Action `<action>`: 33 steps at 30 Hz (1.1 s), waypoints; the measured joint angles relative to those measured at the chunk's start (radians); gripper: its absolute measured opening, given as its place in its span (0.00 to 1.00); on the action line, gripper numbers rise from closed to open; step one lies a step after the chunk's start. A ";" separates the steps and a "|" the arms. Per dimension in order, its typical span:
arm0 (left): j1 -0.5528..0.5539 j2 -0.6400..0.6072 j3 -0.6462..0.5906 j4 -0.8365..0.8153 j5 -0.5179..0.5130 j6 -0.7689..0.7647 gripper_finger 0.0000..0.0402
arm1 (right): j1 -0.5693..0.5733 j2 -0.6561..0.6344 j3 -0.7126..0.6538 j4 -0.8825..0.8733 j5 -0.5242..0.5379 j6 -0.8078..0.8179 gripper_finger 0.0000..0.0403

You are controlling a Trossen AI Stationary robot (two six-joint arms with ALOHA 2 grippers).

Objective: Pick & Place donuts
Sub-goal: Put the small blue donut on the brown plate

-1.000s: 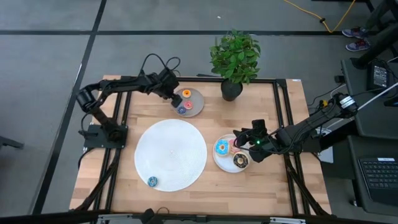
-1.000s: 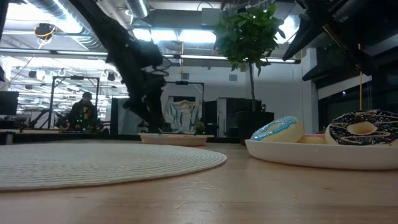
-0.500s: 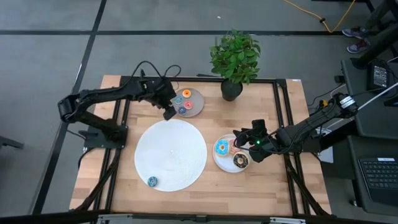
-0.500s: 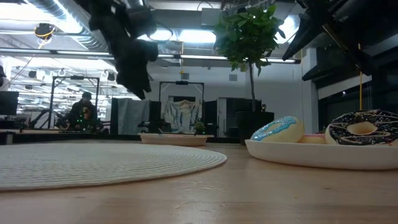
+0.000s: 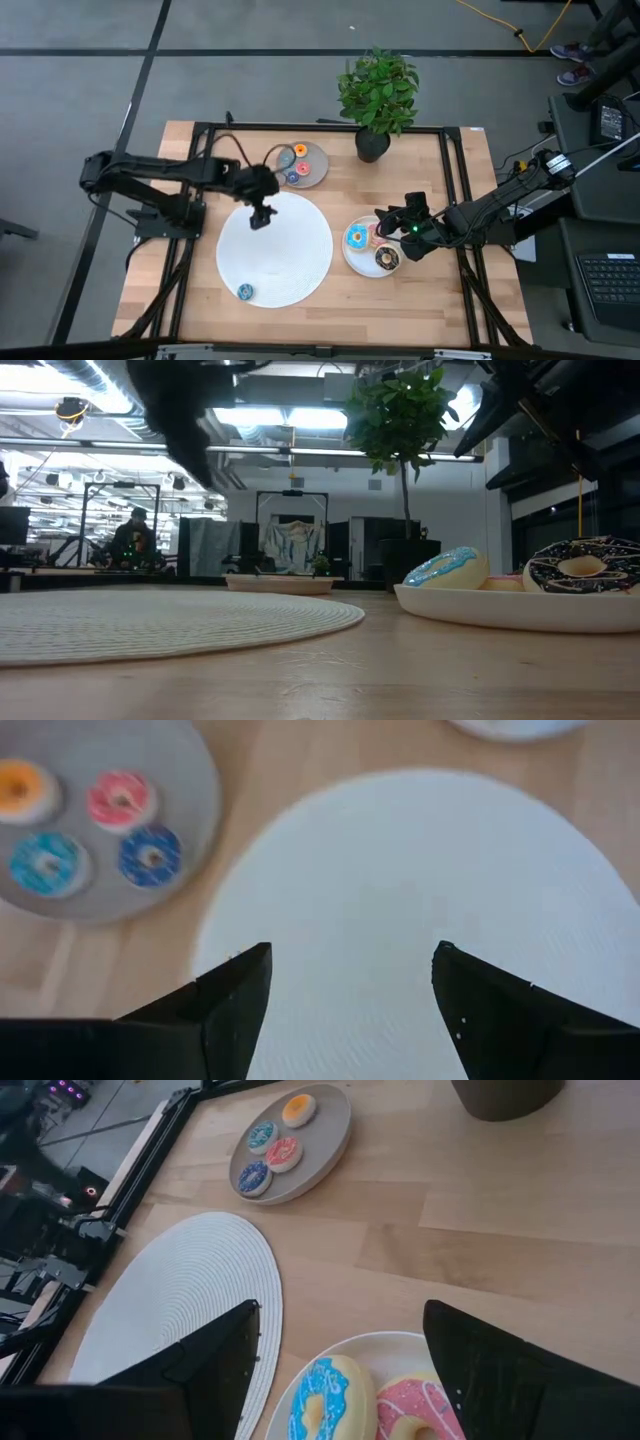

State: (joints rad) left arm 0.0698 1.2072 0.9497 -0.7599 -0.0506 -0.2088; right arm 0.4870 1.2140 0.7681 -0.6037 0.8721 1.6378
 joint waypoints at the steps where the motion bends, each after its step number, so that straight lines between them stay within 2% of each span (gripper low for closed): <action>1: -0.025 0.000 0.000 -0.010 0.000 -0.017 0.66 | 0.000 0.000 0.000 0.000 0.000 -0.002 0.70; 11: -0.307 0.000 0.000 -0.105 -0.046 -0.237 0.65 | 0.000 0.000 0.000 0.005 -0.006 -0.043 0.70; 20: -0.580 0.021 -0.001 -0.113 -0.106 -0.442 0.65 | 0.001 0.000 0.000 0.018 -0.021 -0.062 0.70; 27: -0.754 0.126 -0.001 -0.098 -0.113 -0.510 0.64 | 0.001 0.000 0.000 0.023 -0.057 -0.101 0.70; 33: -0.840 0.248 -0.001 -0.062 -0.087 -0.617 0.65 | 0.001 0.000 0.000 0.058 -0.062 -0.132 0.70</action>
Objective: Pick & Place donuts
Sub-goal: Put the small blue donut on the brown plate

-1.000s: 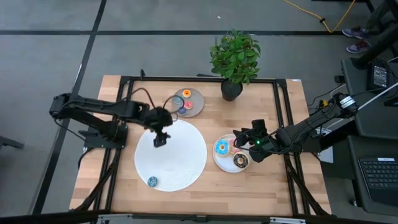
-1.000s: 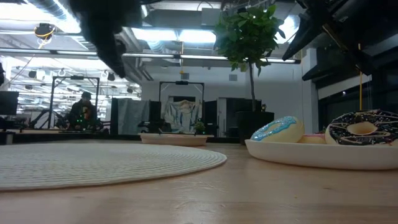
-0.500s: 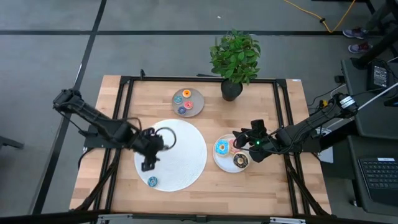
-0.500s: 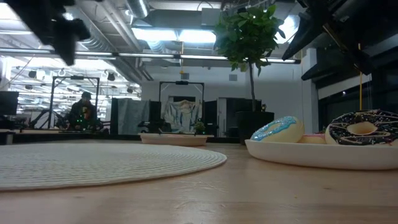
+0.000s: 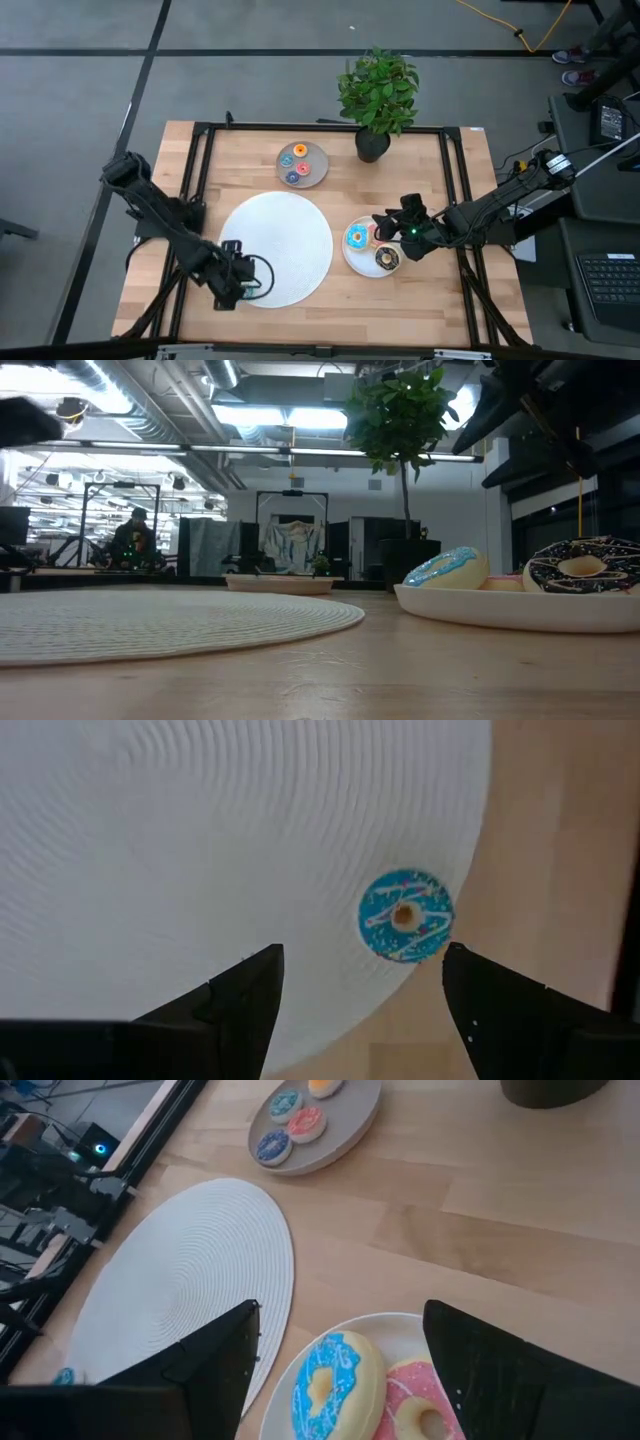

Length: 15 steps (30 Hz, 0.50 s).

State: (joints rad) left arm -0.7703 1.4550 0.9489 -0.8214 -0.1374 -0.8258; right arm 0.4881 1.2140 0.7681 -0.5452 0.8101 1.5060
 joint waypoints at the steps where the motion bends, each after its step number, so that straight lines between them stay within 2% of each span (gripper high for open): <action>1: -0.009 0.018 0.000 0.002 0.005 -0.023 0.65 | 0.000 0.000 0.000 0.001 0.000 -0.001 0.70; 8: -0.047 0.112 -0.001 0.027 0.040 -0.133 0.65 | 0.000 0.000 0.000 0.026 -0.033 -0.049 0.70; 15: -0.049 0.159 -0.001 0.078 0.052 -0.131 0.65 | 0.000 0.000 0.000 0.026 -0.045 -0.050 0.70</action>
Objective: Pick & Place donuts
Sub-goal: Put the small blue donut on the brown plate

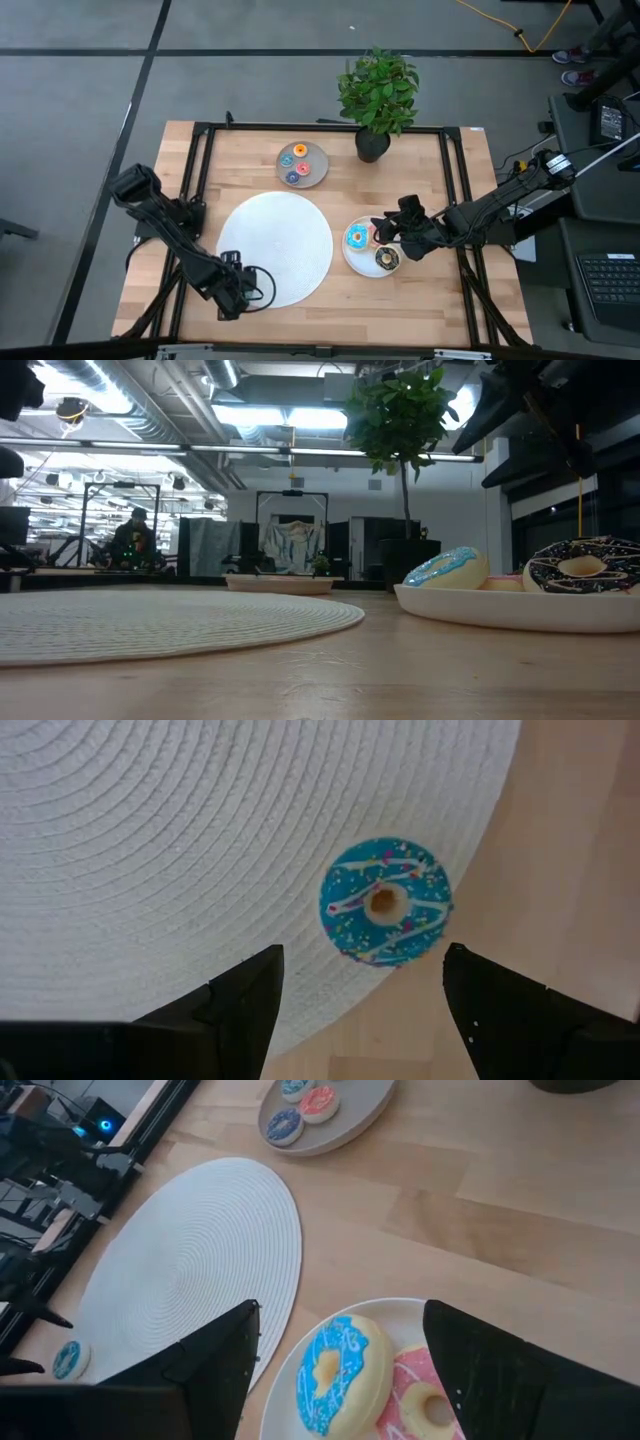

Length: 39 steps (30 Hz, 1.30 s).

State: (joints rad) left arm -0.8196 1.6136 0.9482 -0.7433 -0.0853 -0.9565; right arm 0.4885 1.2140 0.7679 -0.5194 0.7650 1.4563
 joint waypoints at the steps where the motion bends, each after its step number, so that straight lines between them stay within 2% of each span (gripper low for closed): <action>1: 0.000 0.006 0.000 0.005 0.001 0.000 0.65 | 0.000 0.000 0.000 0.000 0.000 0.000 0.70; 16: 0.018 0.060 0.000 0.123 0.006 0.037 0.65 | 0.000 0.000 0.000 0.003 -0.008 -0.029 0.70; 39: 0.070 0.080 -0.004 0.141 -0.035 0.027 0.65 | 0.000 0.000 0.000 0.016 -0.034 -0.054 0.70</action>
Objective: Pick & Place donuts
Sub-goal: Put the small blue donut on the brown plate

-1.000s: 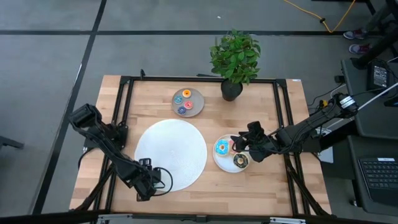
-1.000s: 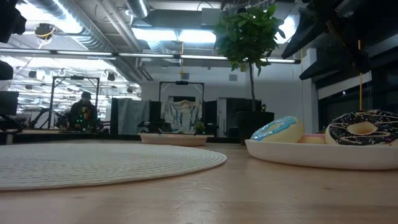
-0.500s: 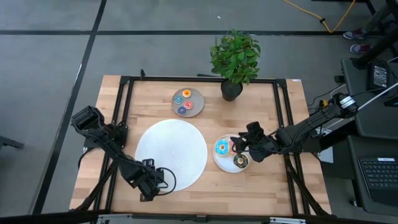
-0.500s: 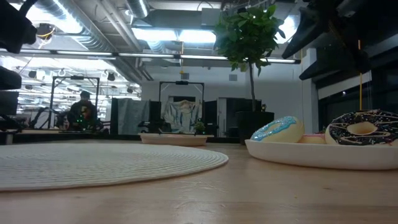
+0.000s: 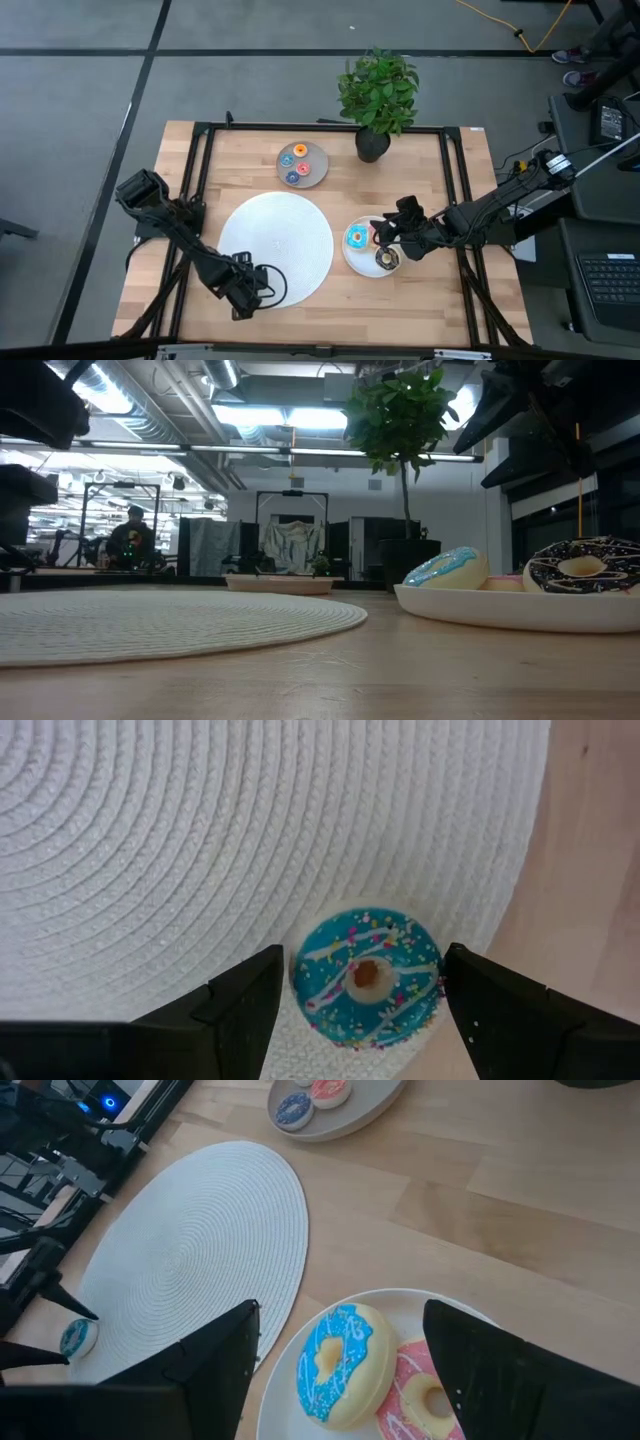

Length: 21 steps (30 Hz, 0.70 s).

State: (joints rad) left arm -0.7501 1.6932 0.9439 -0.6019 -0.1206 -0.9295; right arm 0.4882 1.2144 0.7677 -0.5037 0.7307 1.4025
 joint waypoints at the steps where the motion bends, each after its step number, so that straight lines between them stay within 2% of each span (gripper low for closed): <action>1: 0.002 0.000 -0.004 0.008 0.005 0.000 0.65 | 0.000 0.000 0.000 0.000 0.000 0.000 0.70; 15: 0.035 -0.003 -0.022 0.006 0.025 -0.063 0.65 | 0.000 0.000 0.000 0.000 -0.019 -0.026 0.70; 21: 0.060 -0.003 -0.023 0.006 0.018 -0.056 0.58 | 0.000 0.000 0.000 0.000 -0.021 -0.028 0.70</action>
State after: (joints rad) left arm -0.6897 1.6905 0.9211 -0.5957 -0.1024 -0.9851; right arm 0.4881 1.2144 0.7678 -0.5041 0.7096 1.3748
